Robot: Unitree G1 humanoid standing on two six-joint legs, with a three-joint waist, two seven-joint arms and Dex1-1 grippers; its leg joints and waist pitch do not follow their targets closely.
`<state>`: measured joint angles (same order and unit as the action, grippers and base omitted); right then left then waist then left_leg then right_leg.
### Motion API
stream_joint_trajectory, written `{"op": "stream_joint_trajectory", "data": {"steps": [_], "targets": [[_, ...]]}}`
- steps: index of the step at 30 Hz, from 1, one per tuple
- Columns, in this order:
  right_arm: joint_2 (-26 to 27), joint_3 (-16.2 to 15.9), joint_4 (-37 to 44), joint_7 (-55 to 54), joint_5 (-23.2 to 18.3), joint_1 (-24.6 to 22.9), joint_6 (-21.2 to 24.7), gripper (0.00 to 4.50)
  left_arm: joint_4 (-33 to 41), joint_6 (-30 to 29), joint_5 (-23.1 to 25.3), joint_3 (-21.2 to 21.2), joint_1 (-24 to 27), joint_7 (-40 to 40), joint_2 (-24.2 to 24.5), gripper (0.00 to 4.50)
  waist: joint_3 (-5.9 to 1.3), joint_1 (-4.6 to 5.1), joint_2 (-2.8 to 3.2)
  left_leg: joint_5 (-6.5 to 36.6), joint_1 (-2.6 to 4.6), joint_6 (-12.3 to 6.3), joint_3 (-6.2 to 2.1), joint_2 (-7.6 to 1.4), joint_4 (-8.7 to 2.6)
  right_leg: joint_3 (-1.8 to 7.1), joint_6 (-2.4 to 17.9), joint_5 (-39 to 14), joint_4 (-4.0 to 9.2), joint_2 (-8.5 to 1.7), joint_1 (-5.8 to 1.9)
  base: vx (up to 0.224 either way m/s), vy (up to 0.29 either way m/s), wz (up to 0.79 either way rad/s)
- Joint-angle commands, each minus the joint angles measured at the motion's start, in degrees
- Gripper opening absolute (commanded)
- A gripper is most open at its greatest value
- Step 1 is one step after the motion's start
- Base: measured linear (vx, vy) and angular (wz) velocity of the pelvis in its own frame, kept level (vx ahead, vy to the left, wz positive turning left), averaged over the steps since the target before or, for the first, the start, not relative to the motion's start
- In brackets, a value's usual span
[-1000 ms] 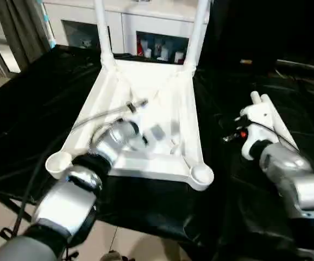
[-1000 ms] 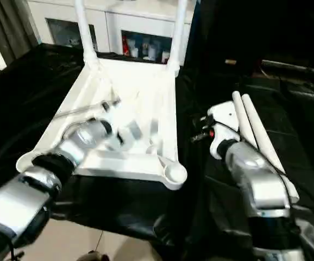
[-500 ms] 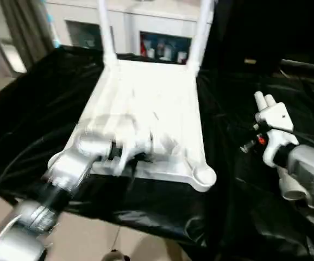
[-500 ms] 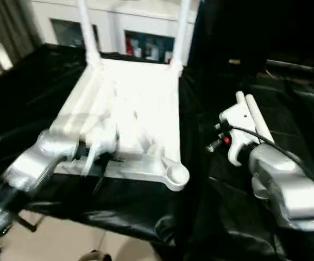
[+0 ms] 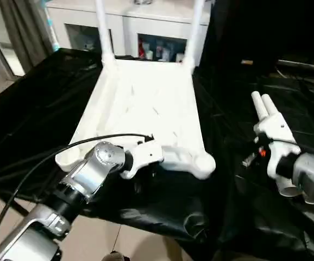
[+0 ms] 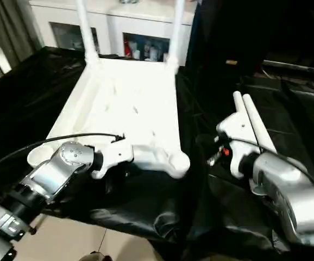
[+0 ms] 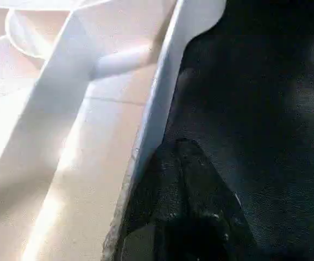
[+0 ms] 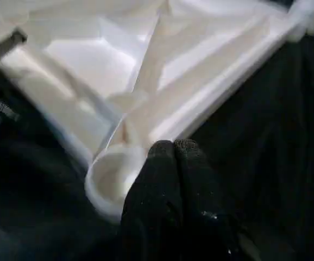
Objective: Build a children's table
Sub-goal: Rotate table base
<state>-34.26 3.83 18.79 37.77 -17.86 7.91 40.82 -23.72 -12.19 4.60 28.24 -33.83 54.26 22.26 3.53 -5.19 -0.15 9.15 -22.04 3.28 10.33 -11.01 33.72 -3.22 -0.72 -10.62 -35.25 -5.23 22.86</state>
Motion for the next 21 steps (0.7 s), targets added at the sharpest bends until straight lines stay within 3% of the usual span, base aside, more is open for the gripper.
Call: {"op": "stream_joint_trajectory", "data": {"steps": [1,2,3,5,7,8,9,11,12,13,15,17,19,21], "targets": [[0.6,0.3,2.7,-1.6,-0.5,-1.3,1.3,0.03,2.8,1.5,-2.0,-3.2,0.0,-1.0,0.3,0.00,-4.07,-0.24,-0.49,14.4,0.87,0.66,-0.80,-1.84,-4.12,2.20,9.0,-14.6,4.70,-2.84,-2.48,0.000,0.000,0.00],[0.8,0.3,2.8,-1.8,-0.5,-1.5,1.3,0.03,3.2,1.7,-2.4,-3.3,0.2,-0.9,0.3,0.00,-4.09,-0.29,-0.43,14.2,0.92,0.58,-0.76,-1.88,-4.10,2.22,9.3,-14.1,4.65,-2.91,-2.41,0.000,0.000,0.00],[2.0,0.7,4.2,-3.8,-0.3,-2.8,1.7,0.03,7.9,1.5,-6.5,-5.2,2.3,0.0,0.2,0.00,-4.12,-0.21,-0.28,14.2,0.90,0.52,-0.78,-1.87,-4.07,2.18,9.8,-13.7,4.53,-3.00,-2.40,0.000,0.000,0.00],[6.8,2.8,5.9,-10.1,0.4,-4.1,2.5,0.03,19.2,-4.4,-13.5,-10.6,7.4,-1.8,-1.7,0.00,-4.22,-0.05,0.00,13.1,0.83,0.63,-0.82,-2.23,-4.17,2.19,11.5,-10.5,3.93,-3.04,-2.36,0.000,0.000,0.00],[15.0,7.2,7.5,-18.2,-0.7,-5.5,3.6,0.29,29.4,-12.2,-20.9,-19.2,13.0,-10.5,-8.2,0.34,-3.80,0.37,-0.43,13.9,0.80,0.38,-0.47,-2.12,-4.09,2.26,12.8,-9.8,3.85,-2.77,-2.14,0.000,0.000,0.00],[16.0,7.4,7.7,-19.3,-0.4,-5.9,3.3,0.37,30.3,-12.4,-20.9,-20.9,14.1,-13.4,-9.7,0.42,-3.85,0.42,-0.27,13.5,0.71,0.14,-0.45,-2.20,-4.08,2.26,13.3,-9.1,3.75,-2.76,-2.12,0.000,0.000,0.00],[18.9,7.8,7.8,-22.7,0.9,-7.1,1.8,0.40,32.7,-13.8,-19.1,-25.0,17.4,-21.7,-13.6,0.45,-3.46,0.49,-0.41,14.5,0.70,-0.17,-0.41,-2.20,-4.13,2.16,12.9,-10.7,4.26,-2.50,-1.85,0.000,0.000,0.00],[20.1,7.6,7.3,-24.3,2.0,-7.5,0.3,0.62,32.9,-13.8,-15.4,-26.0,19.2,-25.5,-14.3,0.67,-3.18,0.66,-0.52,16.6,0.73,-0.27,-0.41,-1.74,-4.22,2.03,10.0,-15.9,5.12,-2.17,-1.86,0.000,0.000,0.00],[22.7,8.6,5.8,-27.6,2.4,-7.0,-1.3,0.74,31.7,-10.8,-8.8,-26.9,21.1,-31.6,-14.4,0.79,-2.63,0.78,-0.61,18.7,0.85,0.17,-0.48,-1.53,-4.50,2.12,6.5,-21.0,5.84,-1.90,-1.39,0.000,0.000,0.00],[23.6,8.6,5.1,-28.6,2.7,-6.8,-2.0,0.74,31.1,-10.3,-7.6,-28.4,21.8,-34.4,-15.1,0.79,-2.55,1.15,-0.54,20.5,0.99,0.93,-0.61,-1.40,-4.64,2.10,3.6,-24.8,6.28,-1.88,-1.16,0.000,0.000,0.00],[25.1,7.5,3.5,-30.5,3.8,-6.2,-3.4,0.84,30.7,-10.1,-6.5,-31.6,23.2,-39.5,-16.1,0.91,-2.37,1.81,-0.61,22.6,1.17,2.11,-1.03,-1.15,-4.69,1.90,0.7,-29.7,6.85,-2.01,-0.79,0.000,0.000,0.00],[26.0,6.0,2.7,-31.5,4.8,-5.6,-3.5,1.17,31.7,-10.9,-6.9,-32.3,24.2,-40.5,-15.6,1.21,-2.52,2.04,-1.08,23.2,1.20,2.10,-1.23,-1.15,-4.67,1.76,0.1,-30.8,6.96,-2.03,-0.79,0.000,0.000,0.00],[27.2,4.9,2.8,-32.0,5.8,-5.2,-3.1,1.27,34.1,-13.8,-8.3,-32.9,25.0,-41.3,-16.1,1.31,-2.53,2.20,-0.70,23.6,1.09,2.57,-1.52,-1.40,-4.93,1.81,0.8,-28.5,6.68,-2.00,-0.66,0.000,0.000,0.00],[27.5,4.2,2.6,-32.2,5.8,-4.6,-3.1,1.38,35.3,-15.0,-8.5,-33.1,25.0,-42.5,-16.7,1.41,-2.53,2.16,-0.85,24.0,1.20,2.60,-1.50,-1.49,-4.98,1.94,1.2,-26.5,6.56,-1.94,-0.54,0.000,0.000,0.00]]}}
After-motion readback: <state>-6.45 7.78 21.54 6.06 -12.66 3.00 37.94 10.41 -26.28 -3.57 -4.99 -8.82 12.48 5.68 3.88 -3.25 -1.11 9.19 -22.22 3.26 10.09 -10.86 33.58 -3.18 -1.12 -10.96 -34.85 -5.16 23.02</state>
